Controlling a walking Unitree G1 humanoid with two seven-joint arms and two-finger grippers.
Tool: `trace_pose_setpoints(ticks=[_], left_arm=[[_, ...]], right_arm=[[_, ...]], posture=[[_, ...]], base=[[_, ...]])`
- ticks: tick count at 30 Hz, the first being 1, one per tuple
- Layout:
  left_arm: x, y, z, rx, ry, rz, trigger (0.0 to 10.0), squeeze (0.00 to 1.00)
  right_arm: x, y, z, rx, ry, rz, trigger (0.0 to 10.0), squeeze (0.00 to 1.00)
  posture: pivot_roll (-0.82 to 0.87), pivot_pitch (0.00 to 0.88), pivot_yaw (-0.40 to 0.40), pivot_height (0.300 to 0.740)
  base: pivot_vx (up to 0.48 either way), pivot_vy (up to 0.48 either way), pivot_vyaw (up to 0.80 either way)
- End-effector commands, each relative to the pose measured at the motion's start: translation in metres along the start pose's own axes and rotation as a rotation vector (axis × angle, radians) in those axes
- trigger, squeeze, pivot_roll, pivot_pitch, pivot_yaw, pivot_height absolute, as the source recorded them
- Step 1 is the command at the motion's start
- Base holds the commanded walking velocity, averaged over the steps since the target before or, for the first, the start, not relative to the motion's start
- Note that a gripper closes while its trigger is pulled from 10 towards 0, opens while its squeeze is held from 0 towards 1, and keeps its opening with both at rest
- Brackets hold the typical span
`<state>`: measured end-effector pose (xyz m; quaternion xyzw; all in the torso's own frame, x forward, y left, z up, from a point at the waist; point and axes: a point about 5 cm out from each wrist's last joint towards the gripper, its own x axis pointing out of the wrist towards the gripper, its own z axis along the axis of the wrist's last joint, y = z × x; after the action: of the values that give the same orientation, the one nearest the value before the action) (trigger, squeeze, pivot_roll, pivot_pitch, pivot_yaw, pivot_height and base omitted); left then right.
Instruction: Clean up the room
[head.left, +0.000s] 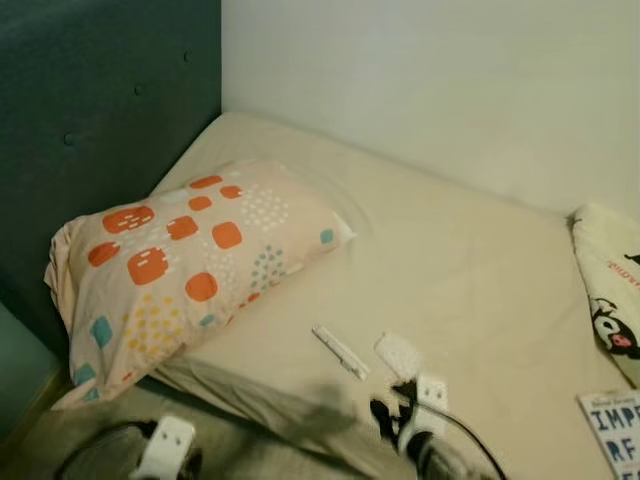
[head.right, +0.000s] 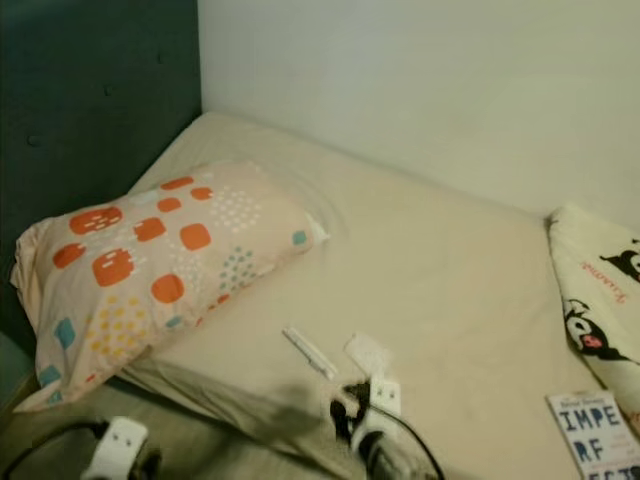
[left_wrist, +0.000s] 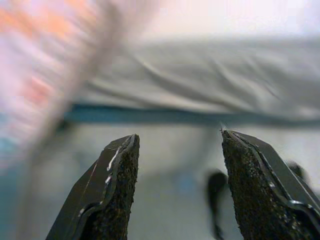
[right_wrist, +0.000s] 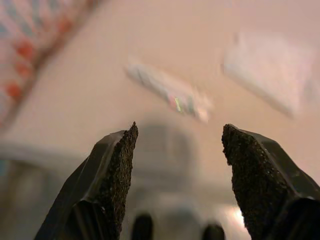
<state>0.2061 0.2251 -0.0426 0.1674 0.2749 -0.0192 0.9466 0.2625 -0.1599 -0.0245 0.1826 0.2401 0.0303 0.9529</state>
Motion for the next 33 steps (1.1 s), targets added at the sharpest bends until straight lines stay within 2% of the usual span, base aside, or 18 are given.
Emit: trace_pose_setpoints(ticks=[1, 3, 4, 5, 6, 8, 10, 13, 15, 19, 27, 33], left_arm=[[0.003, 0.005, 0.018, -0.05, -0.078, 0.043, 10.0, 0.0], [0.006, 0.016, 0.034, -0.152, -0.14, 0.093, 10.0, 0.0], [0.008, 0.018, 0.041, -0.172, -0.15, 0.092, 10.0, 0.0], [0.009, 0.019, 0.044, -0.171, -0.153, 0.086, 10.0, 0.0], [0.01, 0.018, 0.057, -0.146, -0.201, 0.061, 10.0, 0.0], [0.01, 0.017, 0.06, -0.14, -0.214, 0.056, 10.0, 0.0], [0.009, 0.017, 0.081, -0.184, -0.307, 0.043, 10.0, 0.0], [0.008, 0.016, 0.091, -0.188, -0.35, 0.04, 10.0, 0.0], [0.007, 0.008, 0.104, -0.144, -0.402, -0.001, 10.0, 0.0], [0.006, 0.003, 0.106, -0.124, -0.41, -0.025, 10.0, 0.0], [0.005, -0.011, 0.091, -0.146, -0.345, -0.039, 10.0, 0.0], [0.006, -0.012, 0.092, -0.166, -0.321, -0.035, 10.0, 0.0]], right_arm=[[0.001, 0.006, 0.007, 0.022, -0.057, 0.03, 10.0, 0.0], [0.003, 0.013, 0.013, 0.018, -0.087, 0.055, 10.0, 0.0], [0.004, 0.017, 0.014, -0.033, -0.094, 0.069, 10.0, 0.0], [0.004, 0.02, 0.014, -0.072, -0.098, 0.078, 10.0, 0.0], [0.007, 0.027, 0.016, -0.091, -0.107, 0.079, 10.0, 0.0], [0.008, 0.028, 0.016, -0.084, -0.109, 0.077, 10.0, 0.0], [0.011, 0.037, 0.026, -0.027, -0.156, 0.089, 10.0, 0.0], [0.012, 0.042, 0.032, -0.022, -0.186, 0.101, 10.0, 0.0], [0.013, 0.047, 0.04, -0.037, -0.218, 0.095, 10.0, 0.0], [0.013, 0.048, 0.043, -0.061, -0.227, 0.094, 10.0, 0.0], [0.011, 0.04, 0.042, -0.094, -0.217, 0.067, 10.0, 0.0], [0.011, 0.038, 0.037, -0.113, -0.195, 0.052, 10.0, 0.0]], posture=[[0.22, 0.087, -0.079, 0.74], [0.22, 0.084, -0.076, 0.74], [0.22, 0.079, -0.073, 0.74], [0.22, 0.079, -0.073, 0.74], [0.22, 0.089, -0.074, 0.74], [0.22, 0.089, -0.074, 0.74], [0.22, 0.081, -0.073, 0.74], [0.22, 0.077, -0.072, 0.74], [0.22, 0.077, -0.077, 0.74], [0.21, 0.068, -0.075, 0.74], [0.19, 0.058, -0.074, 0.74], [0.19, 0.049, -0.071, 0.74]], base=[[0.0, 0.0, 0.0], [0.0, 0.0, 0.0], [0.0, 0.0, 0.0], [0.0, 0.0, 0.0], [0.0, 0.0, 0.0], [0.0, 0.0, 0.0], [0.0, 0.0, 0.0], [0.0, 0.0, 0.0], [0.0, 0.0, 0.0], [0.0, 0.0, 0.0], [0.0, 0.0, 0.0], [0.0, 0.0, 0.0]])
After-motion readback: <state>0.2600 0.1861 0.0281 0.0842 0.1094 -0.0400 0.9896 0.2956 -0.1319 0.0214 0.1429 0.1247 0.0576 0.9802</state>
